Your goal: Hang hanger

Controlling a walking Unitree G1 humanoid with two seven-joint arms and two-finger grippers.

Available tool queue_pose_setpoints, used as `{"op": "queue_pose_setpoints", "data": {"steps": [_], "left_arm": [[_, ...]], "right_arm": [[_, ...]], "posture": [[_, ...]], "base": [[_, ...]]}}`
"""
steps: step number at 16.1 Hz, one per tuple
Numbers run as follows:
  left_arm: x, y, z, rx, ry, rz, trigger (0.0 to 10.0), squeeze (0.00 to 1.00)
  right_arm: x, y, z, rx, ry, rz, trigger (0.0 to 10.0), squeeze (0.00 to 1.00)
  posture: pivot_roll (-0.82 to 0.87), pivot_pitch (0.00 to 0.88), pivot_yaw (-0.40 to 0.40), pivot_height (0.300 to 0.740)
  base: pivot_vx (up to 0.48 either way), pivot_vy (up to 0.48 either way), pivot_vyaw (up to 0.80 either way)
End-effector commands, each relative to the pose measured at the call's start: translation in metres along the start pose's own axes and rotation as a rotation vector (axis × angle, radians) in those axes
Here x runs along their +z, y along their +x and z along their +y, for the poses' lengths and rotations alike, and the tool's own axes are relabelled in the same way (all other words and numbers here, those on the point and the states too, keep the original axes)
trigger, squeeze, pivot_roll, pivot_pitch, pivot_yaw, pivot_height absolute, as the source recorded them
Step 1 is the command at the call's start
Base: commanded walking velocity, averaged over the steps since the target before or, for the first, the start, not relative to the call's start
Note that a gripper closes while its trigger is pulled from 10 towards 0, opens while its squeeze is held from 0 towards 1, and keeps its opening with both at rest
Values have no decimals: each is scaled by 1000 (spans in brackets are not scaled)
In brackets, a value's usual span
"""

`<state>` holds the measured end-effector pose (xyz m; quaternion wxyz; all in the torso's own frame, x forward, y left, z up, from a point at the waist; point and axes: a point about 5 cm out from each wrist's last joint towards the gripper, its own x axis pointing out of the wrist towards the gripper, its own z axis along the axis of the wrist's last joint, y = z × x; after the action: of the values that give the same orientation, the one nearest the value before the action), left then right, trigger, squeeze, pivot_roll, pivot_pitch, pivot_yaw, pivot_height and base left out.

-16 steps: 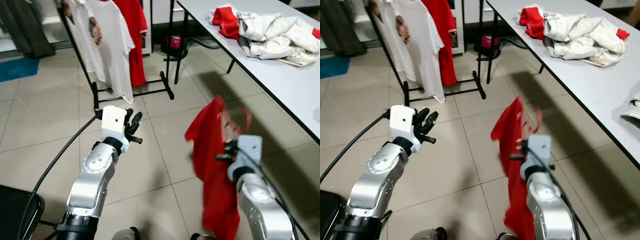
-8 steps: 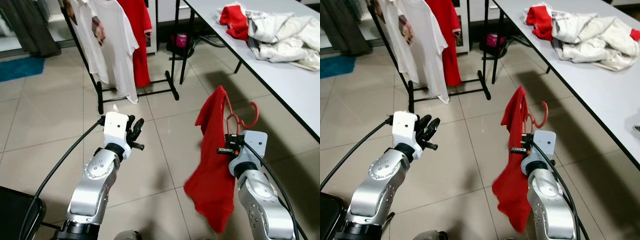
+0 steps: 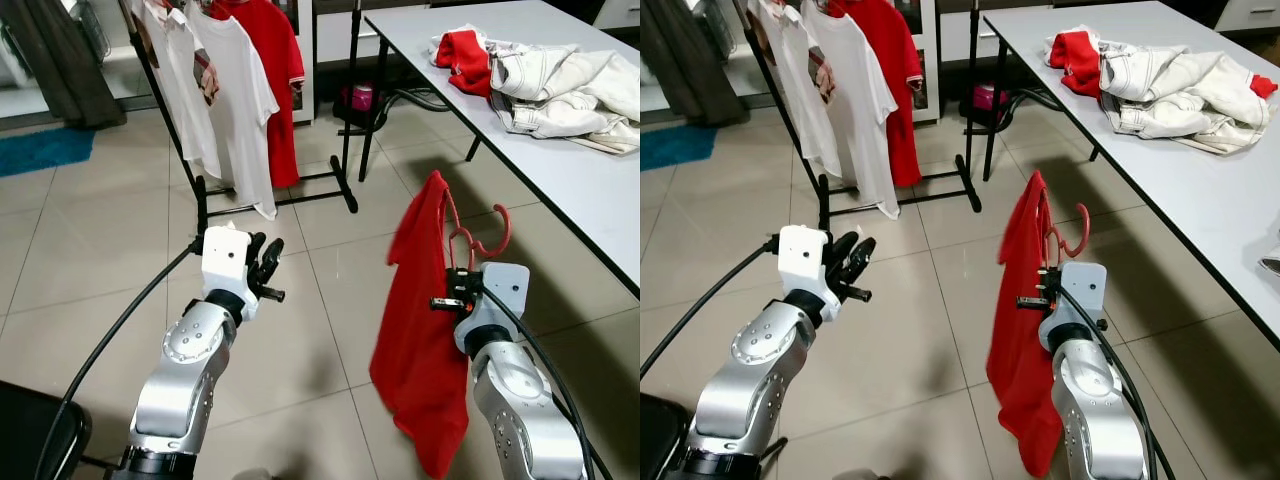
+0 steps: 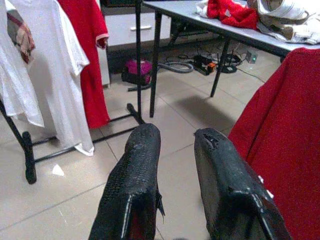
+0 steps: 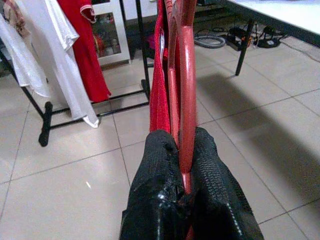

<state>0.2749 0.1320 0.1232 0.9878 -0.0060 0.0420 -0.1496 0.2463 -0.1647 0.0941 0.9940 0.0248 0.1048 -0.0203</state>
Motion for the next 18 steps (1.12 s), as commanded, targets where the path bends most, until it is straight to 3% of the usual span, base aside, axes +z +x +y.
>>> {"op": "queue_pose_setpoints", "data": {"steps": [1, 5, 18], "left_arm": [[5, 3, 0, -10, 4, -13, 10000, 0], [11, 10, 2, -17, 12, -28, 10000, 0], [8, 12, 2, -13, -2, -21, 10000, 0]], "right_arm": [[11, 3, 1, -2, -10, -63, 10000, 0], [14, 6, 3, -15, 39, -76, 10000, 0], [13, 9, 7, 1, -14, -64, 10000, 0]], "posture": [[67, 44, 64, 740], [72, 40, 64, 740], [61, 36, 68, 740]], "base": [[409, 0, 0], [429, 0, 0], [471, 0, 0]]}}
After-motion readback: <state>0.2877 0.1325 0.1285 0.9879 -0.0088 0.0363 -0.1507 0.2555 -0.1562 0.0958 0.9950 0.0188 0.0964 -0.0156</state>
